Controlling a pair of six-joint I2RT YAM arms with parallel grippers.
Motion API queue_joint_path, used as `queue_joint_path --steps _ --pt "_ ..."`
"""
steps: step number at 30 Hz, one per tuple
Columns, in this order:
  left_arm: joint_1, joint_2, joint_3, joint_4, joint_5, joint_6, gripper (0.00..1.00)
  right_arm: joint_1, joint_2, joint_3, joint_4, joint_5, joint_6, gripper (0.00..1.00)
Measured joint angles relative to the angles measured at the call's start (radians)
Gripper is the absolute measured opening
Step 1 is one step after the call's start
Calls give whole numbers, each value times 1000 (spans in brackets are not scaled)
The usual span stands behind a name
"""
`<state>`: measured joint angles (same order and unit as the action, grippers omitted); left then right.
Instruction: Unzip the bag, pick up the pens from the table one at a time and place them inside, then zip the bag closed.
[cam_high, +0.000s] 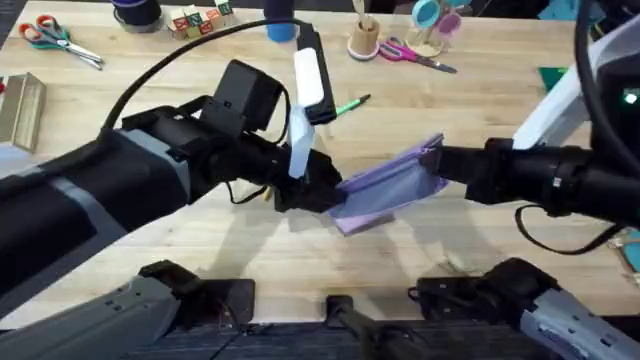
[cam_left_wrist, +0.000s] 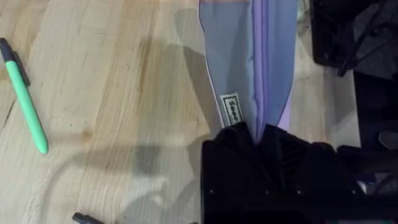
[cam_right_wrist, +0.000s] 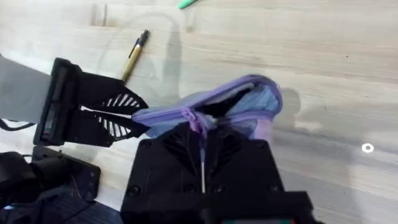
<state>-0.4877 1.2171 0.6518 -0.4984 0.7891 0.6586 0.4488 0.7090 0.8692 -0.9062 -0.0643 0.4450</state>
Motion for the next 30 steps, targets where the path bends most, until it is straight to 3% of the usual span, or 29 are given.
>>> queue_joint_path --steps 30 --pt "0 0 0 -3 -12 0 42 0 0 0 22 8 4 31"
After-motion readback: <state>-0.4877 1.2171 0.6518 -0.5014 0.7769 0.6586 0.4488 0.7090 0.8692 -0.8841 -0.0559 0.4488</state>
